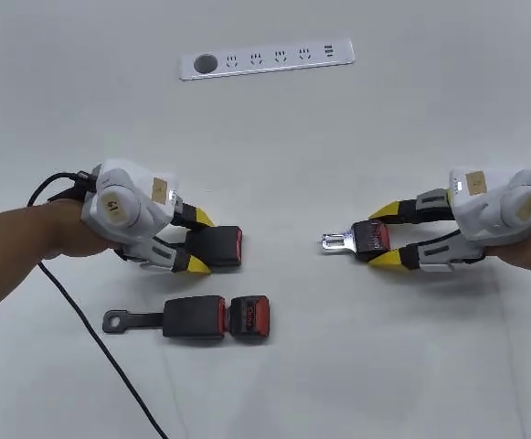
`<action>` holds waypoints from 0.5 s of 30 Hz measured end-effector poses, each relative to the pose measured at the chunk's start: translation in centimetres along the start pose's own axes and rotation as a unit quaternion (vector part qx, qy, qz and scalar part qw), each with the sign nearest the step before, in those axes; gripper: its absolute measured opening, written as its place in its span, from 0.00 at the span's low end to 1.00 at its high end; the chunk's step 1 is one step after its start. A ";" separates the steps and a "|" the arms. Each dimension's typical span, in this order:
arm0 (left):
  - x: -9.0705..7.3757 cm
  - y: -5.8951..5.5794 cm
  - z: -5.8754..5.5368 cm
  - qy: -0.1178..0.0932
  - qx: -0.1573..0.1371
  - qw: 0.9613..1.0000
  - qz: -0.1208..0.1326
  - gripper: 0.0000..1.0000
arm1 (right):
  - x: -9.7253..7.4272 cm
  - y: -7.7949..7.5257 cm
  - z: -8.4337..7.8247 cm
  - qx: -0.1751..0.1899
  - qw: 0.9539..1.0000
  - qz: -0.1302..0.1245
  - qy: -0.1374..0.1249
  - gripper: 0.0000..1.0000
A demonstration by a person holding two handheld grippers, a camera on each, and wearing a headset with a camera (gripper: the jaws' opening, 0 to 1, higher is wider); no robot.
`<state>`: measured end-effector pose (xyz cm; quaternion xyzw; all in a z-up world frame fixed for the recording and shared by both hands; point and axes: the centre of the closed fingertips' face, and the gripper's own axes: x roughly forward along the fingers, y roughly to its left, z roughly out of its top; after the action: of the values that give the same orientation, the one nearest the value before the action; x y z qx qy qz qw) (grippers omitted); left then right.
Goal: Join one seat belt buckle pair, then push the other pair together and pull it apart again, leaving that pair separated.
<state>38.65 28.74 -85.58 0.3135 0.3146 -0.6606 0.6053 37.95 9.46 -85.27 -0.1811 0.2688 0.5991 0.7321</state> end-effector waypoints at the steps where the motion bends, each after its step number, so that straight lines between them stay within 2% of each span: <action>1: 0.0 0.0 0.0 -0.001 -0.001 1.000 0.001 0.34 | 0.0 0.0 0.0 0.002 1.000 -0.002 -0.002 0.36; 15: 0.0 0.2 0.0 -0.008 -0.032 0.999 0.021 0.34 | 0.1 0.1 0.1 0.016 0.999 -0.012 -0.030 0.36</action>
<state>38.83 28.75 -85.61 0.2951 0.3242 -0.6396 0.6314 37.89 9.65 -85.27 -0.1546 0.2538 0.5910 0.7499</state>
